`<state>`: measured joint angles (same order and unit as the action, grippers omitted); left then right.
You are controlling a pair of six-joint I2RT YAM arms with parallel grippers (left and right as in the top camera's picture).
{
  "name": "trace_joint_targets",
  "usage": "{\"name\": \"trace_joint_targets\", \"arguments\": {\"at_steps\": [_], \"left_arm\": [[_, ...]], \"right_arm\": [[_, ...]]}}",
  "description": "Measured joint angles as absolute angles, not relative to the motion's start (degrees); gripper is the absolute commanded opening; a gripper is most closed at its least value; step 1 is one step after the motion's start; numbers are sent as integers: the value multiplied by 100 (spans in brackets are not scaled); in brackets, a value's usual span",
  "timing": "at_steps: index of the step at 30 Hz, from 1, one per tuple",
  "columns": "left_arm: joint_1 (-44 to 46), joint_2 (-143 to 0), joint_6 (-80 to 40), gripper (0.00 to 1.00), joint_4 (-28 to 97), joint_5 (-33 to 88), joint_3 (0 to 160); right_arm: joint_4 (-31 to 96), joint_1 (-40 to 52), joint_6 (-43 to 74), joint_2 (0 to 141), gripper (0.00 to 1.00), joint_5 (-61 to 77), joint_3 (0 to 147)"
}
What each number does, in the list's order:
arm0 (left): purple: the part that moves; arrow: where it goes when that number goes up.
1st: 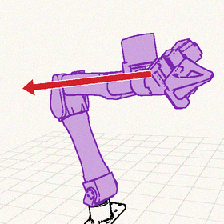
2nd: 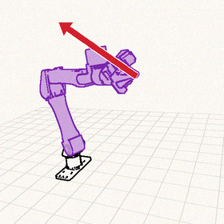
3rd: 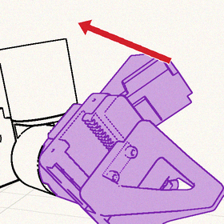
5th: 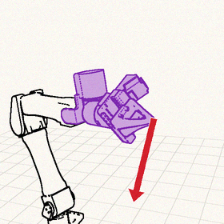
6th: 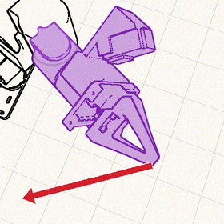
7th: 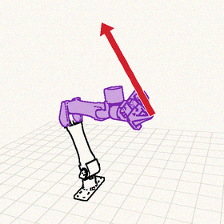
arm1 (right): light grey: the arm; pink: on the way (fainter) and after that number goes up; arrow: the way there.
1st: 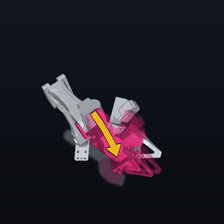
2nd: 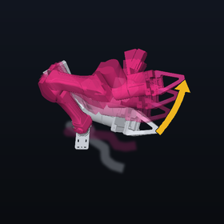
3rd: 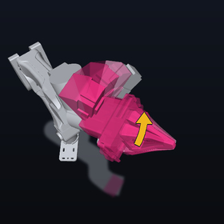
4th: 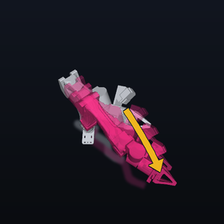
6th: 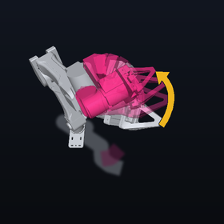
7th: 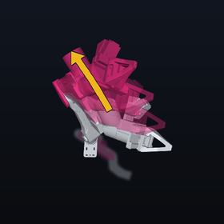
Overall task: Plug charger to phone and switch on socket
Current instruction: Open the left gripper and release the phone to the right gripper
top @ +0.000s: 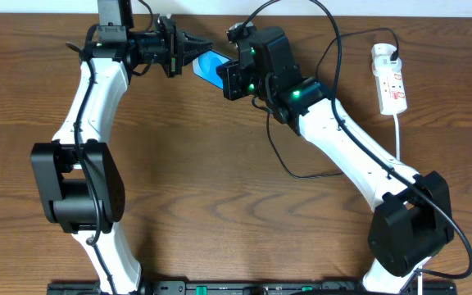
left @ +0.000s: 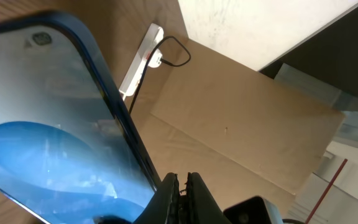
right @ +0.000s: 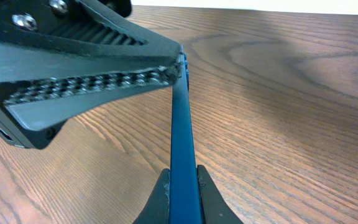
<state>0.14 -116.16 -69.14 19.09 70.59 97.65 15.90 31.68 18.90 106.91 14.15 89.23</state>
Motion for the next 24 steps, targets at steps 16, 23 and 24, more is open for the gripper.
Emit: {"name": "trace_joint_targets", "arguments": {"at_steps": [16, 23, 24], "left_arm": [[-226, -11616, -6608, 65, 1898, 7050, 9765], [-252, -11616, -6112, 84, 1900, 6858, 9765], [-257, -11616, -6031, 86, 1903, 6807, 9765]], "right_arm": [[1688, 3057, 1885, 10691, 1, 1433, 8923], [1828, 2886, 1885, 10691, 1, 1494, 8925], [1828, 2849, 1885, 10691, 1, 1527, 8925]]}}
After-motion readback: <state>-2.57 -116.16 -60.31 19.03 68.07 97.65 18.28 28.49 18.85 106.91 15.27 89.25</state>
